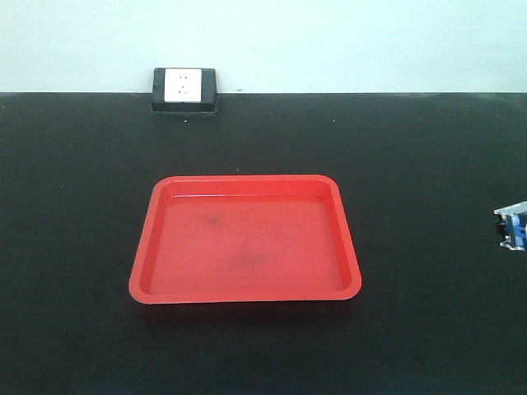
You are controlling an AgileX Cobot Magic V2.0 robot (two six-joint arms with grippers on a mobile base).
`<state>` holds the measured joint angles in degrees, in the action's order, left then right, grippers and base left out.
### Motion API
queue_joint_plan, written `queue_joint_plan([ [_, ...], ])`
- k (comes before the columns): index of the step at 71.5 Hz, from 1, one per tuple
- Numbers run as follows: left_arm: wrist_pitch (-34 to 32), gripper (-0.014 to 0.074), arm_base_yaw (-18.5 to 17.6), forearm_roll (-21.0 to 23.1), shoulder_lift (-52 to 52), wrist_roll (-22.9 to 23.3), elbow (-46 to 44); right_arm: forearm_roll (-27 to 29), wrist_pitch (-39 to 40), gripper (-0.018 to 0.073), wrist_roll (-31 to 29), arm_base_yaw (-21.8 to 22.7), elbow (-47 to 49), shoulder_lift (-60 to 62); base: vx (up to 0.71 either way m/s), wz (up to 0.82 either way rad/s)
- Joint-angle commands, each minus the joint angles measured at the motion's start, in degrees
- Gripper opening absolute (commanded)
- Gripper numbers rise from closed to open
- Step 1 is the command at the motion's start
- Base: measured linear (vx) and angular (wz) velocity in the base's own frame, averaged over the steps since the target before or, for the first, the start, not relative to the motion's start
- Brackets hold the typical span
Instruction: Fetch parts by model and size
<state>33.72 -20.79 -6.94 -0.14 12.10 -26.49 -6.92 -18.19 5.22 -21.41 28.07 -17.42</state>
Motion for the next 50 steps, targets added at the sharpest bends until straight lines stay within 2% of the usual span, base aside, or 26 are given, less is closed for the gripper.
queue_joint_plan([
  [1, -4.3, -0.0007, -0.3, 0.0, 1.3, 0.4, -1.6, -0.7, 4.7, -0.0002, -0.2, 0.3, 1.8, -0.9, 0.00, 0.00],
  [26, -4.6, -0.0007, -0.3, -0.4, 1.3, 0.4, -1.6, -0.7, 4.7, -0.0002, -0.2, 0.3, 1.8, -0.9, 0.00, 0.00],
  [37, -4.9, -0.0007, -0.3, 0.9, 1.4, 0.7, -1.6, -0.7, 4.8, -0.0002, -0.2, 0.3, 1.8, -0.9, 0.00, 0.00],
  [44, -4.6, -0.0007, -0.3, -2.1, 4.2, 0.6, -2.3, -0.7, 4.8, -0.0002, -0.2, 0.3, 1.8, -0.9, 0.00, 0.00],
  [50, -5.0, -0.0007, -0.3, -1.3, 10.4, 0.6, -4.6, -0.7, 4.8, -0.0002, -0.2, 0.3, 1.8, -0.9, 0.00, 0.00],
])
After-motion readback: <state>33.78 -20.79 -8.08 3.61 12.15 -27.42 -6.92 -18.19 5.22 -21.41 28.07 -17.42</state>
